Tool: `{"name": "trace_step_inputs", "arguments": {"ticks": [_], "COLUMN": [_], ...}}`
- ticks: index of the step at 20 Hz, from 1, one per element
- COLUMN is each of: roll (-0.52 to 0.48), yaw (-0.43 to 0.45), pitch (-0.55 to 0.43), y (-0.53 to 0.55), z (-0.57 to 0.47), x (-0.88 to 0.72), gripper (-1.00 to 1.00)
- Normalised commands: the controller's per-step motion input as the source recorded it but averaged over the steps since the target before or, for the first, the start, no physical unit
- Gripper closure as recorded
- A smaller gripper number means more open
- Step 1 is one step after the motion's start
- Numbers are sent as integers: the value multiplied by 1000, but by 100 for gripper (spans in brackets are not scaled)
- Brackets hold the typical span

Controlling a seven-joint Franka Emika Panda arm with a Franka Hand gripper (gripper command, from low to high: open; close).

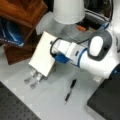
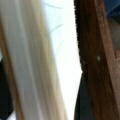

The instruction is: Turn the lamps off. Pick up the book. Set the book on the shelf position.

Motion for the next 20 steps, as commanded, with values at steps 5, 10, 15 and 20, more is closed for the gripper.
{"name": "trace_step_inputs", "arguments": {"ticks": [5, 10, 15, 20], "roll": [-406, -380, -388, -414], "yaw": [7, 30, 33, 45], "pitch": [-128, -137, -133, -102], "y": [52, 47, 42, 55], "z": [-246, -271, -257, -215], "x": [166, 149, 149, 161], "gripper": [100, 100, 100, 100]}}
